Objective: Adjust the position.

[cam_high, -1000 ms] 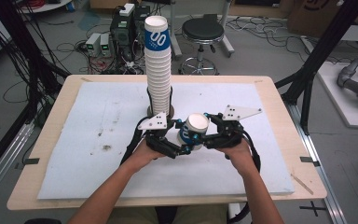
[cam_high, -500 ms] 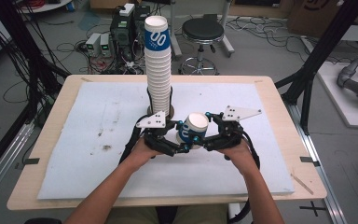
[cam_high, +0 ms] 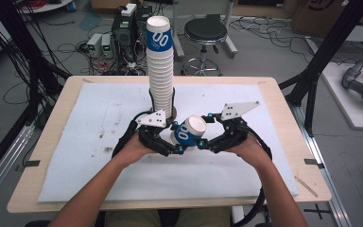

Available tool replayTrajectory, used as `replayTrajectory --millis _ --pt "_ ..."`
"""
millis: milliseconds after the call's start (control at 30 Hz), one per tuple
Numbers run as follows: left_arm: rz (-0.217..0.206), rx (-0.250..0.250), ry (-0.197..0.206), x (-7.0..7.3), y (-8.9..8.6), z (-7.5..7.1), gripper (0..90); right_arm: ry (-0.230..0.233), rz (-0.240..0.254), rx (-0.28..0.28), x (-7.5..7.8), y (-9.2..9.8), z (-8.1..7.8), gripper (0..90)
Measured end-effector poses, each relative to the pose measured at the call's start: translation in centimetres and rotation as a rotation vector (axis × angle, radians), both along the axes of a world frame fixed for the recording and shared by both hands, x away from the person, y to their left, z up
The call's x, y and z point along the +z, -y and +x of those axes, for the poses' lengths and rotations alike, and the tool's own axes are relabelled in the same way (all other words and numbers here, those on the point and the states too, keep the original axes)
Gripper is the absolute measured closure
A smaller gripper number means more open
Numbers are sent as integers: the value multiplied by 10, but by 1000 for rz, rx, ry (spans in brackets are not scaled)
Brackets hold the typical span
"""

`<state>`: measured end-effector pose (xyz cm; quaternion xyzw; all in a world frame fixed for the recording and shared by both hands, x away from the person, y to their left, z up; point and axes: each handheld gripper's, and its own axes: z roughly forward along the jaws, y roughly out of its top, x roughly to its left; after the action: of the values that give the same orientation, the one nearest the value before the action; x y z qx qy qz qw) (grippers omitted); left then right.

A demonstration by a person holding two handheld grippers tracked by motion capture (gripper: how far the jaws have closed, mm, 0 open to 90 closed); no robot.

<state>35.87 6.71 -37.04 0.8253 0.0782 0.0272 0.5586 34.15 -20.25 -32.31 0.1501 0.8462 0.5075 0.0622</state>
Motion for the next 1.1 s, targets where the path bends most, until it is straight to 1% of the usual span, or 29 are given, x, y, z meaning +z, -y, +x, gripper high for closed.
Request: replayTrajectory --millis 33,67,100,133,200,233,300,333,400,467,500,533,567,600,633,733,767,833,900,967,1000,1033,1067,1100 --pt "6 1 -1 1 0 0 268 -13 -13 3 1 -1 0 157" --pt "13 2 -1 1 -1 0 268 -13 -13 3 1 -1 0 157" --pt "22 2 2 2 -1 0 268 -14 -26 7 2 -2 2 158" --pt "26 4 5 2 -1 -1 268 -26 -41 17 3 -5 4 158" --pt "38 2 8 3 -2 -1 268 -25 -65 37 5 -8 6 158" --pt "47 2 11 3 -2 -2 268 -23 -86 55 7 -13 7 158" --pt "56 -1 13 3 -1 -2 268 -25 -92 66 8 -15 7 158" --pt "70 -6 16 3 -1 -2 268 -23 -104 79 8 -18 7 158" --pt "74 -9 15 3 -1 -2 268 -18 -139 90 9 -24 8 158" --pt "73 -13 15 3 -1 -3 268 -16 -157 97 9 -27 9 159" --pt "73 -20 19 3 -1 -3 268 -27 -172 104 8 -29 10 172" --pt "73 -20 19 3 -1 -3 268 -27 -172 104 8 -29 10 172" --pt "71 -23 18 3 -1 -4 268 -33 -186 103 7 -32 12 176" --pt "73 -26 19 3 -1 -4 268 -33 -186 103 7 -32 12 176" --pt "69 -32 22 3 -1 -4 268 -34 -196 114 6 -32 13 218" --pt "72 -36 26 4 0 -5 268 -45 -202 120 5 -33 13 235" --pt "73 -41 24 3 0 -5 268 -51 -203 128 5 -33 13 264" --pt "77 -43 25 3 0 -5 268 -59 -206 138 4 -33 14 271" --pt "81 -46 26 2 0 -5 269 -77 -206 143 4 -33 15 281" --pt "80 -49 26 2 0 -4 271 -80 -210 146 4 -32 16 285" --pt "78 -50 24 2 0 -4 267 -98 -203 143 4 -31 16 289" --pt "67 -40 16 1 1 -4 253 -98 -204 141 4 -31 16 289" --pt "67 -40 16 1 1 -4 238 -98 -200 141 4 -30 17 288" --pt "53 -28 16 1 1 -5 238 -98 -200 141 4 -30 17 288"
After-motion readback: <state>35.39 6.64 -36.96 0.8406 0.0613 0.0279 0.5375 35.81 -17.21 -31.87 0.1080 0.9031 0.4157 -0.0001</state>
